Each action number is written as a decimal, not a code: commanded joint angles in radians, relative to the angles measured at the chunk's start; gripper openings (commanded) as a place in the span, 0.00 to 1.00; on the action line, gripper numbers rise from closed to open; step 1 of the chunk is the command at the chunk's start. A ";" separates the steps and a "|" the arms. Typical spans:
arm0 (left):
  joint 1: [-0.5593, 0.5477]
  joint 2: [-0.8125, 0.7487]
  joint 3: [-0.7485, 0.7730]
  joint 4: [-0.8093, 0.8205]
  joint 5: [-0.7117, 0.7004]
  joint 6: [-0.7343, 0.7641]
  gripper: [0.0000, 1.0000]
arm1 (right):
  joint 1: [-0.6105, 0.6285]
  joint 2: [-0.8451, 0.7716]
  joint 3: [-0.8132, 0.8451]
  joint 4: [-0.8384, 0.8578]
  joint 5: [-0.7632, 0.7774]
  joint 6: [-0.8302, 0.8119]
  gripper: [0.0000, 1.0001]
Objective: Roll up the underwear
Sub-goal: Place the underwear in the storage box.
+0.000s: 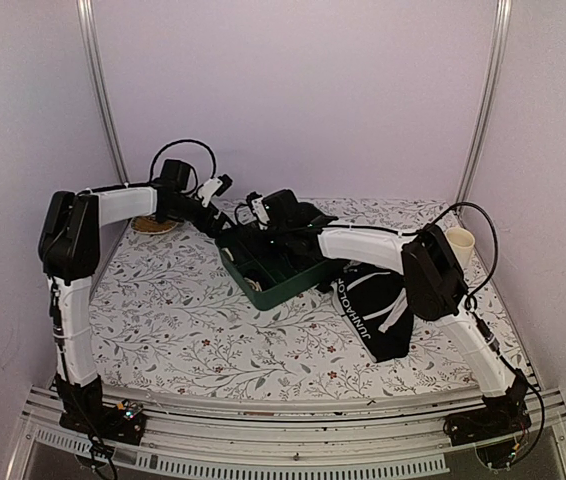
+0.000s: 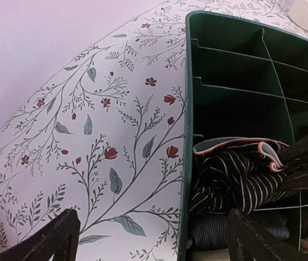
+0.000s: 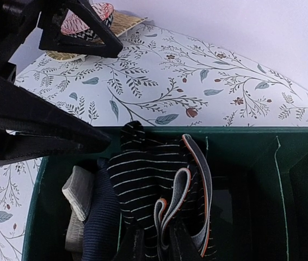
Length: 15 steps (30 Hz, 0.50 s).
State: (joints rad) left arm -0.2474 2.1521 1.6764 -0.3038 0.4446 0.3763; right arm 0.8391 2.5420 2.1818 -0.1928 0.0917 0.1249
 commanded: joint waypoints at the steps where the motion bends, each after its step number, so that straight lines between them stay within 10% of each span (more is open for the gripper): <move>1: -0.003 0.033 0.028 -0.035 0.017 0.044 0.96 | 0.005 0.094 0.036 -0.156 -0.018 0.036 0.01; 15: -0.052 0.069 0.028 -0.040 -0.039 0.124 0.96 | -0.030 0.117 0.050 -0.236 -0.076 0.095 0.01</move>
State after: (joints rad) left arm -0.2676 2.1811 1.6840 -0.3290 0.4374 0.4648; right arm 0.8196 2.5858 2.2433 -0.2432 0.0456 0.1768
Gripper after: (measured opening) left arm 0.958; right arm 0.106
